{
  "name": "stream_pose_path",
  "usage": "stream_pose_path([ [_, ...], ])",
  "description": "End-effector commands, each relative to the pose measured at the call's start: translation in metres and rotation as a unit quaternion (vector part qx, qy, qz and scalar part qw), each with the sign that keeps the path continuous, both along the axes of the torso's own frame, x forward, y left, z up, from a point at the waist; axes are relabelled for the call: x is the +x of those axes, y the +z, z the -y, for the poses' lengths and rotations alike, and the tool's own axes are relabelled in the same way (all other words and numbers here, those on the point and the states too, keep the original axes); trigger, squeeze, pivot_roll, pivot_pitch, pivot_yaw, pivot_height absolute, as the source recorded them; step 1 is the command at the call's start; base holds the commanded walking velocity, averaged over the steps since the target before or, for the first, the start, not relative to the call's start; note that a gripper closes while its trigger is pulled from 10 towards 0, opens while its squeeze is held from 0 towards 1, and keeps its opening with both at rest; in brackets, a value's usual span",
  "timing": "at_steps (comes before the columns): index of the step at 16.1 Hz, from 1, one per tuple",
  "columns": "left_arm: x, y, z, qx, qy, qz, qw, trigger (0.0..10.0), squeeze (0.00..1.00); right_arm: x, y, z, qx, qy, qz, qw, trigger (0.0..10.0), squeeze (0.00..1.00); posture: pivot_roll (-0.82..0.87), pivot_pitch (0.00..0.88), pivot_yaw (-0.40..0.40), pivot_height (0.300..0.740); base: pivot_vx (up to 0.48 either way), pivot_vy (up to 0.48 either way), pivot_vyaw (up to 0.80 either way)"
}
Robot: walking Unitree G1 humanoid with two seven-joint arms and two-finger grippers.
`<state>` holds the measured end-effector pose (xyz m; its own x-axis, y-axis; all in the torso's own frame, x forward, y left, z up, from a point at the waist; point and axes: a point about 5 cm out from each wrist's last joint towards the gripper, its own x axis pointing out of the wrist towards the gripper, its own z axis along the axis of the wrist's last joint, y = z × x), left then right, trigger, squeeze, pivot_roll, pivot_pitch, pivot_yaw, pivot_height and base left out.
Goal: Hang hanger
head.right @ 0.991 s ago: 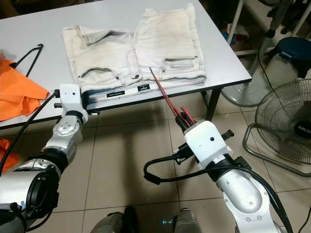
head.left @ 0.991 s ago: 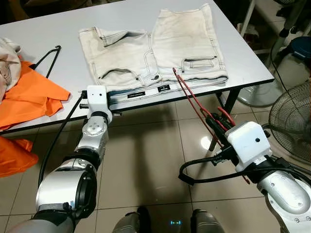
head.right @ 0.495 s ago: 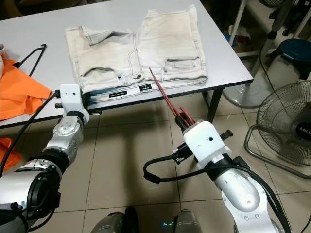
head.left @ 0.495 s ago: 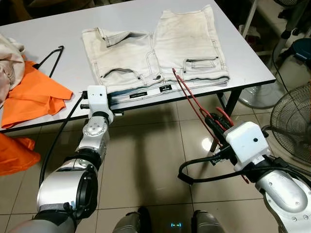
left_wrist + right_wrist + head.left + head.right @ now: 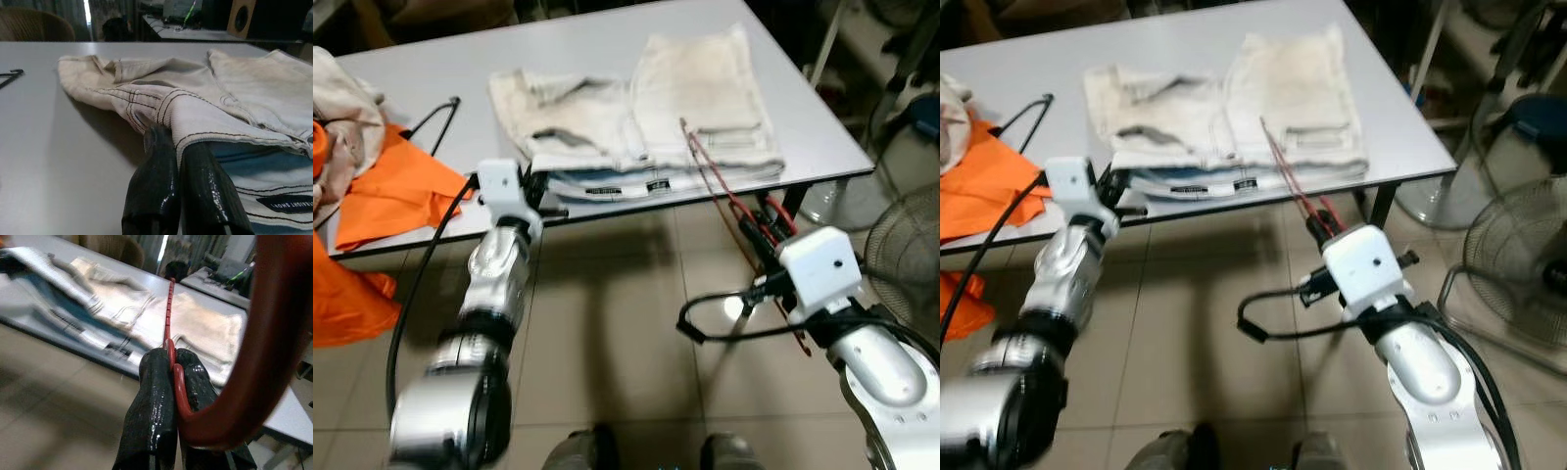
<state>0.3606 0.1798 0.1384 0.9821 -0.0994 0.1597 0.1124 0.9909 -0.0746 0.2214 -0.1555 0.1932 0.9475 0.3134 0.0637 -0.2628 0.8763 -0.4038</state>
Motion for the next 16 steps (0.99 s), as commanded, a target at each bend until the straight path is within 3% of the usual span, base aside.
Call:
stream_pose_path([
  [1, -0.009, 0.015, -0.006, 0.017, -0.008, 0.031, 0.999, 10.0, 0.00, 0.004, 0.004, -0.001, 0.019, 0.000, 0.015, 1.000, 10.0, 0.00, -0.18, 0.032, 0.106, 0.740, 0.000, 0.000, 0.00],
  [4, -0.035, 0.031, -0.012, 0.027, 0.001, 0.054, 0.998, 10.0, 0.00, 0.019, 0.005, -0.004, 0.046, 0.005, 0.015, 0.999, 10.0, 0.00, -0.13, 0.016, 0.058, 0.740, -0.082, 0.000, 0.00],
  [9, -0.054, 0.051, -0.011, 0.056, 0.014, 0.044, 0.997, 10.0, 0.00, 0.033, 0.005, -0.015, 0.064, 0.035, 0.018, 0.997, 10.0, 0.00, -0.07, 0.000, 0.018, 0.740, -0.259, 0.000, 0.00],
  [14, -0.066, 0.045, -0.010, 0.065, 0.012, 0.010, 0.998, 10.0, 0.00, 0.033, 0.000, -0.021, 0.075, 0.053, 0.006, 0.996, 10.0, 0.00, -0.06, 0.015, 0.016, 0.740, -0.192, 0.000, 0.00],
  [16, -0.076, 0.036, 0.002, 0.070, -0.008, -0.012, 0.997, 10.0, 0.00, 0.027, -0.012, -0.023, 0.068, 0.062, -0.025, 0.995, 10.0, 0.00, -0.06, 0.025, 0.015, 0.740, -0.120, 0.000, 0.00],
])
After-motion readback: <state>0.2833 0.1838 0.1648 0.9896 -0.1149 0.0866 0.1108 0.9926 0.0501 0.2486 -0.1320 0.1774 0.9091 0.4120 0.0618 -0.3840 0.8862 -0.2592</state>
